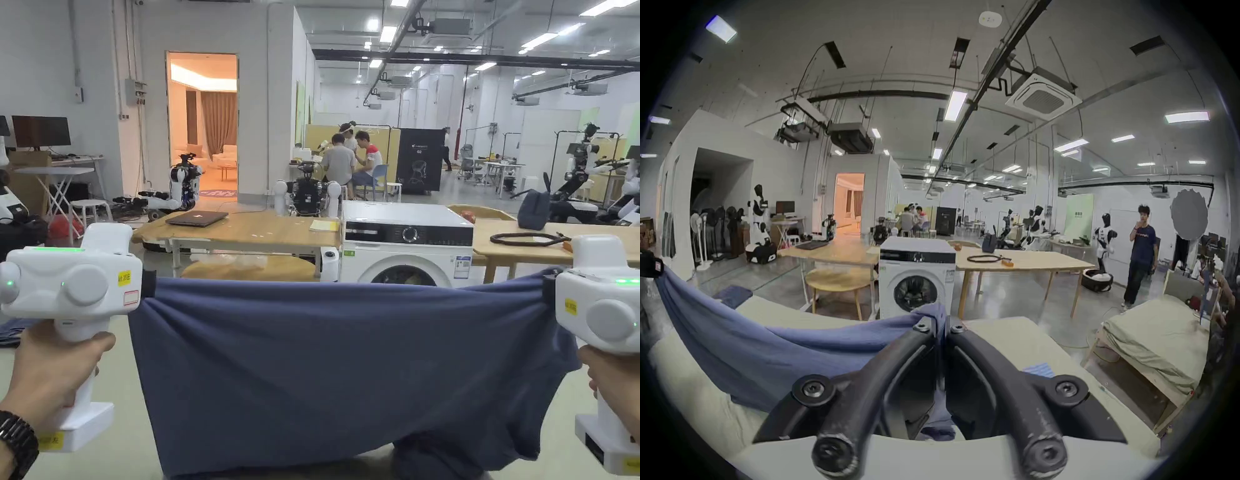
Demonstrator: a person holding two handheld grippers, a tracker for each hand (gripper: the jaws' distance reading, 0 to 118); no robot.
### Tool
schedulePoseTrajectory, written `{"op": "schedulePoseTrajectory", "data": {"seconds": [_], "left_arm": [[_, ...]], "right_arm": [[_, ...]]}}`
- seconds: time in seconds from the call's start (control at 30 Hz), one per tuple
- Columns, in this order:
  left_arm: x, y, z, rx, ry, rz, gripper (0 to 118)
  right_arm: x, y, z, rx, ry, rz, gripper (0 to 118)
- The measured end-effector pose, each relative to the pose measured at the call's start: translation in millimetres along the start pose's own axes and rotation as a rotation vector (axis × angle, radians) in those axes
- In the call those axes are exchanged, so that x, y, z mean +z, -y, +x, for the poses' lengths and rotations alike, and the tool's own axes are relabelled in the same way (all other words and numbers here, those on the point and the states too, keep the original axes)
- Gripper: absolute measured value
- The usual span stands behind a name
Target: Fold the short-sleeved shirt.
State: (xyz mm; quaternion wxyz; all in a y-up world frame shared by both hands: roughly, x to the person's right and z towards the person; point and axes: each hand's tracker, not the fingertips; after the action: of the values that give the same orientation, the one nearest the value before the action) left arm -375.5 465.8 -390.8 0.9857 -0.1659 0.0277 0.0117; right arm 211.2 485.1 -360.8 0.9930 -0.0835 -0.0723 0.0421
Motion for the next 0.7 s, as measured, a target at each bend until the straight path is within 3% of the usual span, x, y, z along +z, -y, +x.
{"op": "schedulePoseTrajectory", "data": {"seconds": [0.4, 0.7], "left_arm": [[90, 86, -8, 0.004, 0.021, 0.028, 0], [132, 180, -14, 0.049, 0.022, -0.056, 0]], "right_arm": [[112, 64, 16, 0.047, -0.041, -0.03, 2], [167, 149, 12, 0.057, -0.088, -0.161, 2]]}}
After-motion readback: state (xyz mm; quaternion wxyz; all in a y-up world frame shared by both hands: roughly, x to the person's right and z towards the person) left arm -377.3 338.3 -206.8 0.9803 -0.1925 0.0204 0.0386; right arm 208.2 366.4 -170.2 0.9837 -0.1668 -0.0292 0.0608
